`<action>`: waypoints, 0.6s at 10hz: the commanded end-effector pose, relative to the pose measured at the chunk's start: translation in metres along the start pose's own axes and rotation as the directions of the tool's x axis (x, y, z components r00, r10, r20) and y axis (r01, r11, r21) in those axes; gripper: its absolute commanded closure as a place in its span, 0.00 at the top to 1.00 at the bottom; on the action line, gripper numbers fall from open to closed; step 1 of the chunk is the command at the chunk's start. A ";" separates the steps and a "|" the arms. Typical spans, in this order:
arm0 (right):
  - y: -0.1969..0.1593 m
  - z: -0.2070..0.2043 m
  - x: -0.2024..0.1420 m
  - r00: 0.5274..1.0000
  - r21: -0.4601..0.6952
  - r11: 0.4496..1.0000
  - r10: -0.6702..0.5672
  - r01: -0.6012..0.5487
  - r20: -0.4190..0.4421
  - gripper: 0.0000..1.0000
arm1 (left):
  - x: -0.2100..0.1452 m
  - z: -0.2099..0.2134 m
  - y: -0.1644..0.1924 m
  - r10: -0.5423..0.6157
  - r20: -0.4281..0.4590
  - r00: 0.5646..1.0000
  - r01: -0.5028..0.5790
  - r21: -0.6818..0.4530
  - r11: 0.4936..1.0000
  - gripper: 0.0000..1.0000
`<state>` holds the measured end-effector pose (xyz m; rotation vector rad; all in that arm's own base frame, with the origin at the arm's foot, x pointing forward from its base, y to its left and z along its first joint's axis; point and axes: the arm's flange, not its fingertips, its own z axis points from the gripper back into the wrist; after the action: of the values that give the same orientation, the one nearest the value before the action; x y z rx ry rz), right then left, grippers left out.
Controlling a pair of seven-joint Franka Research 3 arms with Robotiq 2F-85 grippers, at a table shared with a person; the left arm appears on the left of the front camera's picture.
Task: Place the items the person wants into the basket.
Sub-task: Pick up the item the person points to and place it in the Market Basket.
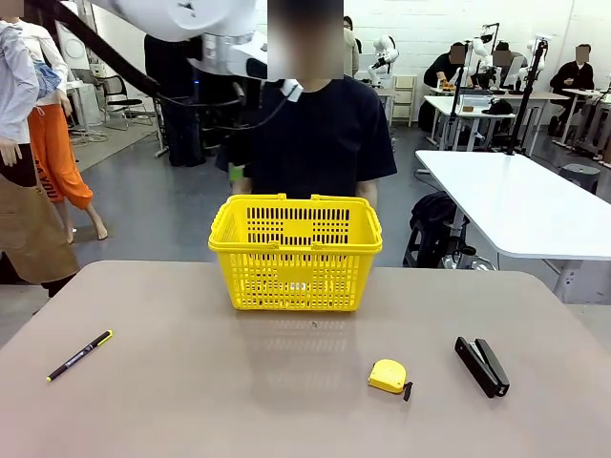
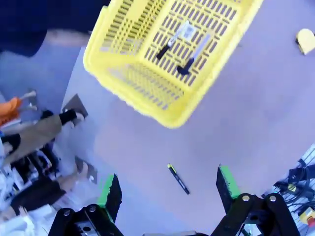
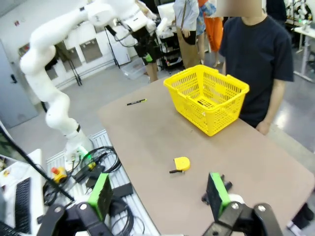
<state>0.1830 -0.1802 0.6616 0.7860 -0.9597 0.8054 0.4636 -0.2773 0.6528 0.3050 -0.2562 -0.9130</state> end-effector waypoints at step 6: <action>-0.001 0.001 0.002 1.000 0.012 1.000 0.015 -0.015 0.022 1.00 | -0.073 -0.015 0.005 0.273 0.023 0.962 -0.268 -0.134 0.954 1.00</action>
<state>0.1830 -0.1803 0.6615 0.7859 -0.9597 0.8053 0.4228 -0.2095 0.6409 0.1748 -0.2695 -0.7086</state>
